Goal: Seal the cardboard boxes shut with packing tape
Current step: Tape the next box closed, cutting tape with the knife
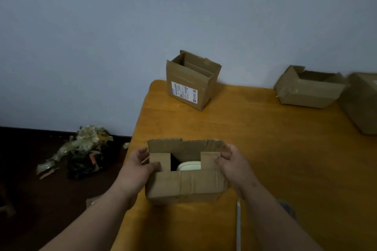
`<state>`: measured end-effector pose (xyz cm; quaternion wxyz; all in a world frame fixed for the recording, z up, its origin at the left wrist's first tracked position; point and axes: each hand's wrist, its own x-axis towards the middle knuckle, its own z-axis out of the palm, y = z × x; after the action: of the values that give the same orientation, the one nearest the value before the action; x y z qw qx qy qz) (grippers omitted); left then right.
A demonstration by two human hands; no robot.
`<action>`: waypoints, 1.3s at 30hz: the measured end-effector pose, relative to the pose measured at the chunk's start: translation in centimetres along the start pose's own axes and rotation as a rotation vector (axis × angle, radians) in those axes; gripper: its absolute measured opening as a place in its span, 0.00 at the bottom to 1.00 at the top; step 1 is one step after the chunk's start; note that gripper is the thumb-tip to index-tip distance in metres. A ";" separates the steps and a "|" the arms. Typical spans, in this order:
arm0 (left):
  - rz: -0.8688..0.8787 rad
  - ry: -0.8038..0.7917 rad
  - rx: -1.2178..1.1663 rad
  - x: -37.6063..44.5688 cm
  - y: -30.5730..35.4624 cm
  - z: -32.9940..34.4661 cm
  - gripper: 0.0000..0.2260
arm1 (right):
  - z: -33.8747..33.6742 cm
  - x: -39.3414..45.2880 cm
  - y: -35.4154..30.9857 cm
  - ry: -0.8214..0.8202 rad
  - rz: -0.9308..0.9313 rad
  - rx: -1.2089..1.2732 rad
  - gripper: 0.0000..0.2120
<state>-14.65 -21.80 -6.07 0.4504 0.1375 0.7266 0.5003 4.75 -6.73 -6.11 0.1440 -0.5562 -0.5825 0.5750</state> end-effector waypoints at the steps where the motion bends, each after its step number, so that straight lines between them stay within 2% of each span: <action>1: 0.025 0.002 -0.022 0.1 -0.1 0.1 0.24 | 0.2 -0.2 0.2 0.062 -0.002 0.001 0.22; 3: 0.074 -0.028 -0.050 0.0 -0.2 0.4 0.26 | 0.6 -1.4 0.5 0.191 -0.082 -0.003 0.25; 4: 0.096 -0.052 -0.062 0.0 -0.2 0.5 0.30 | 0.7 -2.0 0.8 0.205 -0.146 -0.003 0.26; 6: 0.119 -0.110 -0.116 -0.1 0.0 0.7 0.37 | 0.8 -2.8 1.4 0.108 -0.260 0.014 0.33; 8: 0.094 -0.119 -0.200 -0.2 0.4 0.8 0.40 | 0.5 -3.1 1.2 -0.017 -0.269 0.062 0.34; 9: 0.084 -0.101 -0.226 -0.2 0.5 0.8 0.39 | 0.2 -2.9 1.2 -0.031 -0.265 0.088 0.31; 12: 0.026 -0.049 -0.239 0.1 0.7 1.0 0.35 | -0.4 -1.8 1.3 0.001 -0.250 0.031 0.12; 13: 0.009 -0.026 -0.223 0.1 0.8 1.2 0.33 | -0.4 -1.6 1.4 0.004 -0.264 -0.027 0.10; 15: 0.019 0.000 -0.175 0.2 0.7 1.7 0.20 | -0.3 -1.0 1.9 0.030 -0.281 -0.137 0.09; 17: 0.064 0.021 -0.055 0.3 0.4 1.9 0.06 | -0.1 -0.7 2.1 0.073 -0.303 -0.207 0.07; 18: 0.074 0.029 0.021 0.4 0.1 1.9 0.05 | 0.0 -0.4 2.2 0.088 -0.310 -0.229 0.08; 21: 0.122 0.038 0.258 0.3 0.0 2.1 0.11 | 0.1 -0.2 1.7 0.049 -0.272 -0.273 0.12; 24: 0.253 -0.003 0.607 0.9 0.2 2.1 0.17 | -0.2 0.1 0.8 -0.062 -0.191 -0.300 0.28; 26: 0.299 -0.045 0.806 1.6 0.7 2.3 0.22 | 0.1 0.0 0.3 -0.143 -0.106 -0.209 0.28; 28: 0.311 -0.054 0.927 2.2 1.0 2.8 0.27 | 0.8 0.0 0.7 -0.128 -0.051 -0.135 0.25; 30: 0.290 -0.038 0.929 2.4 1.0 3.7 0.27 | 1.5 0.1 1.0 -0.062 -0.038 -0.131 0.23; 35: 0.245 -0.017 0.782 2.8 0.7 4.0 0.20 | 2.3 1.1 1.7 -0.019 -0.035 -0.118 0.18; 39: 0.171 -0.152 0.594 3.3 1.1 2.8 0.17 | 1.5 1.4 1.9 -0.146 0.046 0.063 0.19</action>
<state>-14.52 -17.43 -7.10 0.3997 0.3607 0.7910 0.2906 4.00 -6.91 -8.76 0.1053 -0.5210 -0.5603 0.6352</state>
